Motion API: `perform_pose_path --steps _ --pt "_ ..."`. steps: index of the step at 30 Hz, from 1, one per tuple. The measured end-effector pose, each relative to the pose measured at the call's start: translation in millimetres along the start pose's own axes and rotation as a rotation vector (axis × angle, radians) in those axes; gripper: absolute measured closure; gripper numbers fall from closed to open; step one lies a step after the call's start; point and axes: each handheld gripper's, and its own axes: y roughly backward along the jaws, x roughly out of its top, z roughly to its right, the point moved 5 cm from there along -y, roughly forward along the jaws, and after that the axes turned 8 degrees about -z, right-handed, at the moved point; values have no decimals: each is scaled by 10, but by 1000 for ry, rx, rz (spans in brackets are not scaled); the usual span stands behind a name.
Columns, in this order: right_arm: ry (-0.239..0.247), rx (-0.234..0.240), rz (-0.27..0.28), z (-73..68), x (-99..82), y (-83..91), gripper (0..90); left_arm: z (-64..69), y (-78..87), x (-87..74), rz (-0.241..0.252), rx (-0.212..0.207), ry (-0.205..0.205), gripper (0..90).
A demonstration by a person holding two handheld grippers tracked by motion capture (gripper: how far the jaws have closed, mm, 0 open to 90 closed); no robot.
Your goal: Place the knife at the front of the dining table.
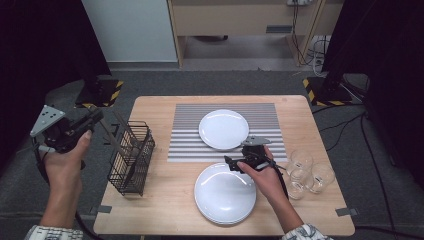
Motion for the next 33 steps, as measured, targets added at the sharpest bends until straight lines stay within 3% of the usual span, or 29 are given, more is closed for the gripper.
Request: perform_pose_path --steps 33 --pt "-13 -3 10 33 23 40 73 194 167 221 25 -27 -40 829"
